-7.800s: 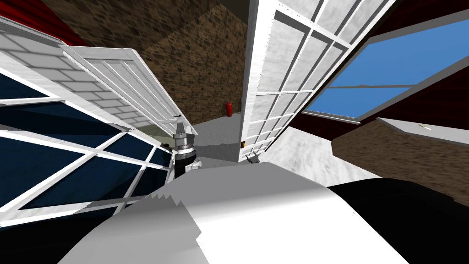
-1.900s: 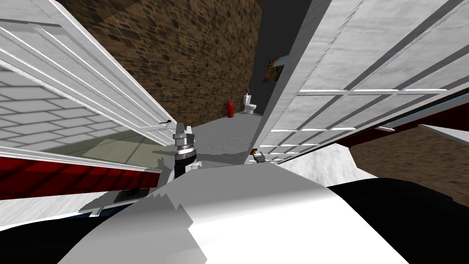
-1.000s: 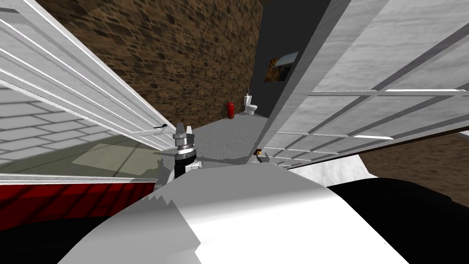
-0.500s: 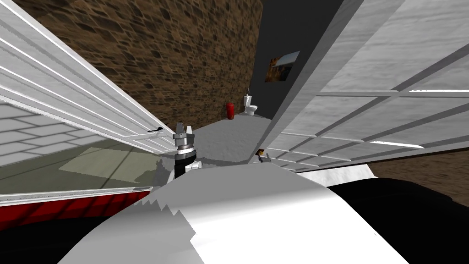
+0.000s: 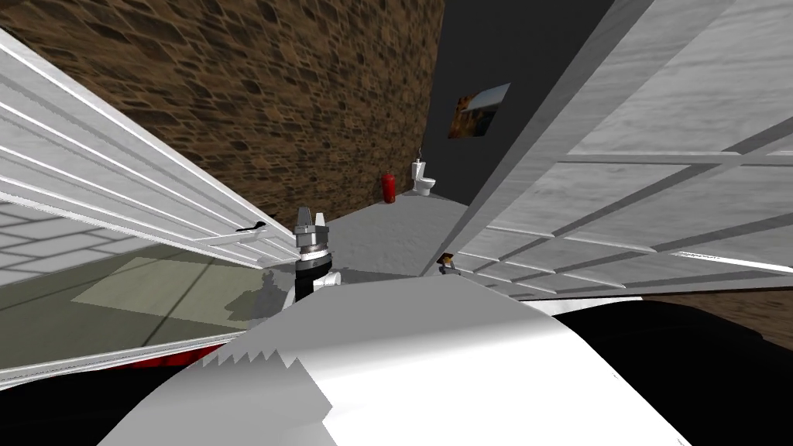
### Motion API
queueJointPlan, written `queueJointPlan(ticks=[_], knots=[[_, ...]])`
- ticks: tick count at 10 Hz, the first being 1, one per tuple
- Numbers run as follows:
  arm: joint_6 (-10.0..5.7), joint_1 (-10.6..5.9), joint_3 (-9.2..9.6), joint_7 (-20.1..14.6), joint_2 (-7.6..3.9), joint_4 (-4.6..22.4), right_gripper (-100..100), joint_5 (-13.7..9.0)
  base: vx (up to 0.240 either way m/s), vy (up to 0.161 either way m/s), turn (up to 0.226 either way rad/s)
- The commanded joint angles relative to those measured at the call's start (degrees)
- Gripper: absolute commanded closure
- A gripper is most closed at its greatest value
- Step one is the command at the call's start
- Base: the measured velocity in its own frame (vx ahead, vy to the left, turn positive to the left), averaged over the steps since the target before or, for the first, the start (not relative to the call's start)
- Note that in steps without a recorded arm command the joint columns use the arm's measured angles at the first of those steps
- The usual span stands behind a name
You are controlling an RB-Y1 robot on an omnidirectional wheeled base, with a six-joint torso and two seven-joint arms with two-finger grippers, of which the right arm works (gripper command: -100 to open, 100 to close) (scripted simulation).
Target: Push the door open
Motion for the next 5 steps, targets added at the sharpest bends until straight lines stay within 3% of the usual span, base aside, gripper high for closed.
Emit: queueJointPlan(ticks=[1, 2, 5], knots=[[0.0, 0.0, 0.0, 0.0, 0.0, 0.0, 100, 0.0, 0.084, 0.011, -0.015], [-0.08, 0.09, -0.53, 1.02, -1.41, -0.07, 100, -1.82, 0.143, 0.001, 0.031], [-0.15, 0.31, -1.22, 2.46, -2.64, -0.09, 100, -4.5, 0.186, 0.002, 0.006]])
